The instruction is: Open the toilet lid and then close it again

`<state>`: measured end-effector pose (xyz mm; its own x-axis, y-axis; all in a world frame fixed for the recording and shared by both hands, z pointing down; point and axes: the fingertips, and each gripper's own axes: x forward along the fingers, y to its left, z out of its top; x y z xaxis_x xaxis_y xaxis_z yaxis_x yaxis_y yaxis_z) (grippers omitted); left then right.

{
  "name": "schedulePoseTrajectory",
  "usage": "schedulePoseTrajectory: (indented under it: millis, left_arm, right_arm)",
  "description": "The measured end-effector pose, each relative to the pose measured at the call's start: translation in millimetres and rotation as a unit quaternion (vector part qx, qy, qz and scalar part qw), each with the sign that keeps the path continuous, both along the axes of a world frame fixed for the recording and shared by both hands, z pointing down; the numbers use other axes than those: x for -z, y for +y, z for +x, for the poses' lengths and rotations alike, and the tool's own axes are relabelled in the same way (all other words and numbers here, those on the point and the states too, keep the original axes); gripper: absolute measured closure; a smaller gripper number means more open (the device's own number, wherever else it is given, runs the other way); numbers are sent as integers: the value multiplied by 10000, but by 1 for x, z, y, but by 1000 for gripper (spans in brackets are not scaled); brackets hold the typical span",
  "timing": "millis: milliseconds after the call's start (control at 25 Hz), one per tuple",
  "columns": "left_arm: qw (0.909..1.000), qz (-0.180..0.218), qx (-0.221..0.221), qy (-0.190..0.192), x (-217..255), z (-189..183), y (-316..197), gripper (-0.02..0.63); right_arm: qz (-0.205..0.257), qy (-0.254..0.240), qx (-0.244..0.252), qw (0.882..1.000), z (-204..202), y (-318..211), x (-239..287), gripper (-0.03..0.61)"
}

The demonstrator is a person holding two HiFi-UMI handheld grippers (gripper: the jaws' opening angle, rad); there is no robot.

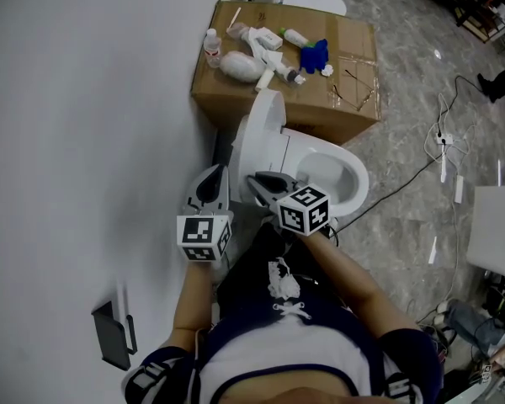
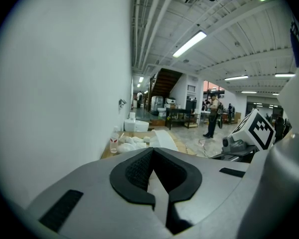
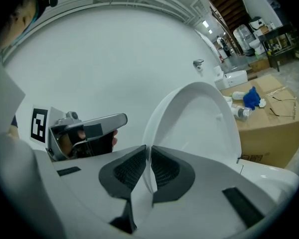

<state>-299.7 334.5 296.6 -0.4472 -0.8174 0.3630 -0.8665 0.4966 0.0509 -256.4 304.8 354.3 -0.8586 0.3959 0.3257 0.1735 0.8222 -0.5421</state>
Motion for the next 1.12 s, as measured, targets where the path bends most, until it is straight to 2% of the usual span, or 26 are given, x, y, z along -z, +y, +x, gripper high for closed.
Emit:
schedulePoseTrajectory:
  millis: [200,600,1120]
  left_arm:
    - [9998,-63,-169,60,-3,8,-11,607]
    - [9953,-46,-924,280,-9,46,-57,607]
    - [9858,-36,-1610,481,-15,93,-120,607]
  right_arm:
    - [111,-43,-153,9998,16,-11,4,545]
    - [73,-28,-715,9974,48,-34,3,545]
    - [74,404,-1269,9911,110,-83,-15,541]
